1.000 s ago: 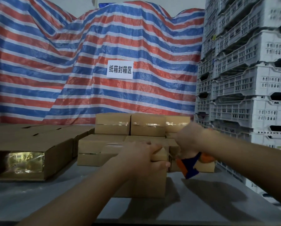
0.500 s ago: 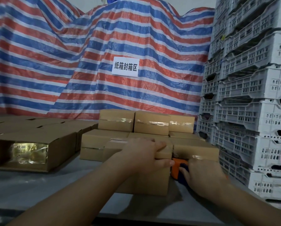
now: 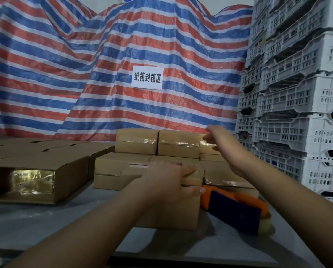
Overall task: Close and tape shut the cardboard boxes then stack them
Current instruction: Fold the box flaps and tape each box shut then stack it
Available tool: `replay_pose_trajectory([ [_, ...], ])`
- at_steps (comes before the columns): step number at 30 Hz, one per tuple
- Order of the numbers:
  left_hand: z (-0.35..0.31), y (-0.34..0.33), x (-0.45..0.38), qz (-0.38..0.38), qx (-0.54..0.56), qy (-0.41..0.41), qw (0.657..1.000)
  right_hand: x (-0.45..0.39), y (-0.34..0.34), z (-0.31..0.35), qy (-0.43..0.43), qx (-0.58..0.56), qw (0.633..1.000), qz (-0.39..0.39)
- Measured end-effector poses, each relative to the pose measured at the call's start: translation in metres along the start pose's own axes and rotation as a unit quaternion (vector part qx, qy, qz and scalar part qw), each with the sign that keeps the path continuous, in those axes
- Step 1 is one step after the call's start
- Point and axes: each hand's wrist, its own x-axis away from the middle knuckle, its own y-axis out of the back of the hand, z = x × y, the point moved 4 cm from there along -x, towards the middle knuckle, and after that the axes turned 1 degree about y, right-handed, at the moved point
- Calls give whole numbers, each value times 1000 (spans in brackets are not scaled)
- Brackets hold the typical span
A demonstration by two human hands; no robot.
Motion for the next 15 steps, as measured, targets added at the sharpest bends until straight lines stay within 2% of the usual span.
replay_pose_trajectory([
  [2,-1,2,1,-2,2,-4,1000,0,-20,6,-25,-80,996,37],
  [7,-3,4,2,2,-14,-2,1000,11,-58,-15,-83,-165,980,72],
  [10,-5,4,3,-18,-36,12,999,21,-69,-33,-105,-170,977,75],
  [15,-2,2,3,-45,-25,19,998,28,-65,-44,-92,-239,964,66],
])
